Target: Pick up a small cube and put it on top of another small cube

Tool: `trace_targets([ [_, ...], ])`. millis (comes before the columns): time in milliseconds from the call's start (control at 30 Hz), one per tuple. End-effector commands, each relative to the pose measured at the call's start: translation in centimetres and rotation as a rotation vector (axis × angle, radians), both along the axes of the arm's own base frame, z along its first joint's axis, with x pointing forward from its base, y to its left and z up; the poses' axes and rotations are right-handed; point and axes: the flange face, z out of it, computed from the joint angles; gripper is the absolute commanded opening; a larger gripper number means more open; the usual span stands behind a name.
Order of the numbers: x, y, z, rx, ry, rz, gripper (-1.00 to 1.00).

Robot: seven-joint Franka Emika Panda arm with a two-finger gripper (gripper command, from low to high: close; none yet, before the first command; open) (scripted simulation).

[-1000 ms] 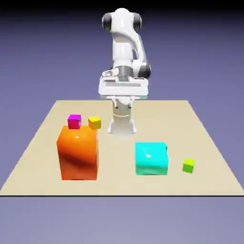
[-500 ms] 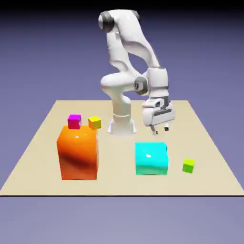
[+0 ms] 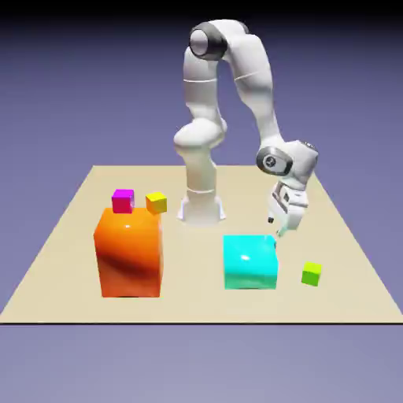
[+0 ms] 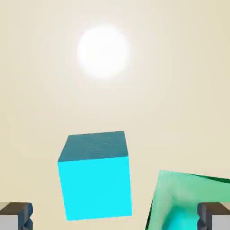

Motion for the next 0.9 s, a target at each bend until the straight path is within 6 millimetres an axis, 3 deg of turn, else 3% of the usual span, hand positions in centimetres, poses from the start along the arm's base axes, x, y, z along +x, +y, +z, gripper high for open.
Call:
trace_targets([
  [0, 1.5, -1.1, -1.0, 0.000, -0.002, -0.050, 0.00],
  [200, 1.8, -2.6, -6.7, 0.000, 0.000, -0.050, 0.00],
  [233, 1.8, -2.6, -6.7, 0.000, 0.000, -0.050, 0.00],
  [267, 1.8, -2.6, -6.7, 0.000, 0.000, -0.050, -1.00],
  [300, 1.8, -2.6, -6.7, 0.000, 0.000, -0.050, -1.00],
  [533, 1.4, -1.0, 0.0, 0.000, 0.000, -0.050, -1.00],
  [600, 1.4, -1.0, 0.0, 0.000, 0.000, -0.050, -1.00],
  [867, 8.2, 4.5, 2.4, 0.020, 0.009, 0.263, -1.00],
])
